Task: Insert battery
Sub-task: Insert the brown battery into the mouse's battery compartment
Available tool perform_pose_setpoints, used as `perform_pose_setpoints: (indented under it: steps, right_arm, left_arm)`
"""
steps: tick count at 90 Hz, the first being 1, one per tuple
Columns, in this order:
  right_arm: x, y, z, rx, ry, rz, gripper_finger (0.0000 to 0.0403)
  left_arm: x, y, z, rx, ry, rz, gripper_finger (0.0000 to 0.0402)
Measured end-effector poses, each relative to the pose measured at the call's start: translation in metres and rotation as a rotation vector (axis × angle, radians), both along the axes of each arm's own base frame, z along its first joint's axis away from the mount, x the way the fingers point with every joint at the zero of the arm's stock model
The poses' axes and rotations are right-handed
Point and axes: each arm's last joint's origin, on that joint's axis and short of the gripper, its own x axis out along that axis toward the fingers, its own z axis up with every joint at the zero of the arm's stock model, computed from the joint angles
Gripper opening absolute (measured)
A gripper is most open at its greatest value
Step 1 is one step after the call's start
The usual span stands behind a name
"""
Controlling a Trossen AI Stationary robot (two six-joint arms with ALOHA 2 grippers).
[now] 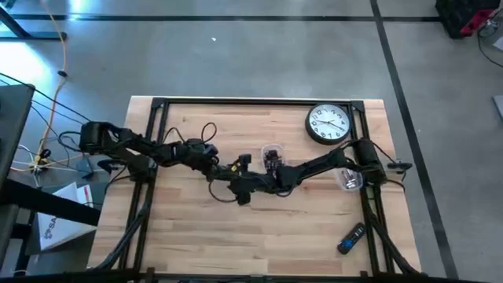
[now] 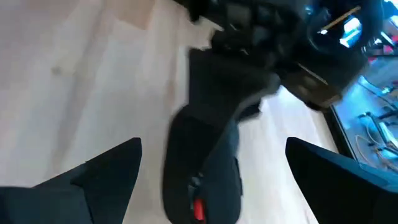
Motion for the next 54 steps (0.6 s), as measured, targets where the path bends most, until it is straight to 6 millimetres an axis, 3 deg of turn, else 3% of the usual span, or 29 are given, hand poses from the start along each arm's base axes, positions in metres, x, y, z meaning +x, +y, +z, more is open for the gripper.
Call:
perform_pose_setpoints:
  steps: [18,54]
  right_arm:
    - [-0.007,-0.01,-0.015,0.008,-0.009,0.016,0.0366]
    - [-0.007,-0.018,-0.026,-0.018,0.003,0.021,0.0366]
  left_arm:
    - [0.003,0.0,0.005,-0.032,-0.045,0.035,0.0163]
    - [0.009,-0.013,0.013,-0.067,-0.119,-0.016,0.0157]
